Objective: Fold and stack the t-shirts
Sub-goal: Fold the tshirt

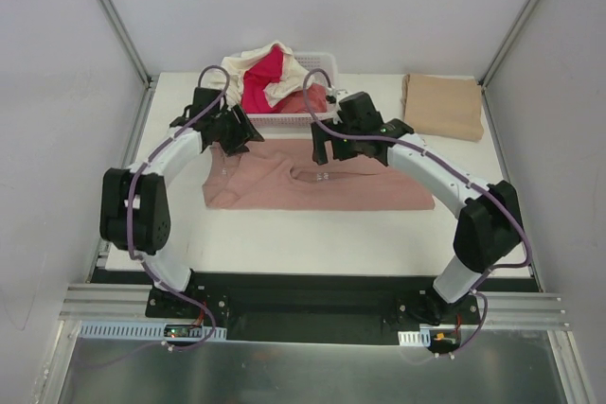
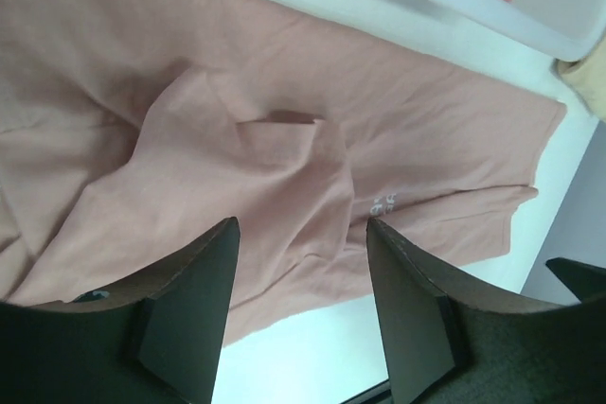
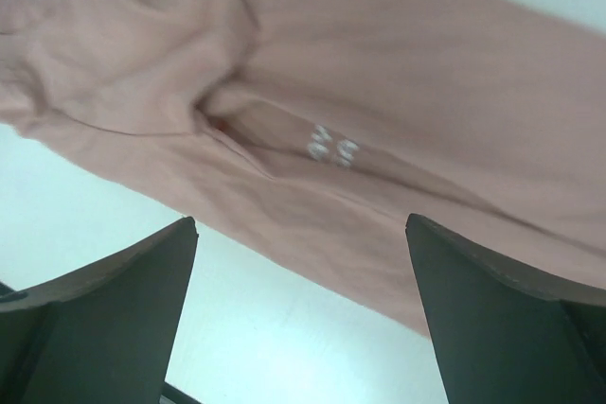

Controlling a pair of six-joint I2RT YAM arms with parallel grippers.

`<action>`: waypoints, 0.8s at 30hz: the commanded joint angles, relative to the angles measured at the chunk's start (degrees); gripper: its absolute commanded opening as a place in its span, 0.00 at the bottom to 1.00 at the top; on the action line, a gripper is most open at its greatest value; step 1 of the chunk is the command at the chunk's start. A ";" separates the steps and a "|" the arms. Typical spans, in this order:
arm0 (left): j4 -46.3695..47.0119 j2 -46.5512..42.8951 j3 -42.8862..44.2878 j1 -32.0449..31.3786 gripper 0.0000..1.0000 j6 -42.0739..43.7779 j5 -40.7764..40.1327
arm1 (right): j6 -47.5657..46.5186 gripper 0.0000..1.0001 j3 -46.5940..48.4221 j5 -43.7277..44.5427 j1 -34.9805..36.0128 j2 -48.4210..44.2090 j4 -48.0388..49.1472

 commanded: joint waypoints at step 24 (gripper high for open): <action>-1.56 15.89 -0.86 -1.42 0.64 -2.96 -8.01 | 7.27 0.97 -21.46 -17.36 -14.71 5.77 0.95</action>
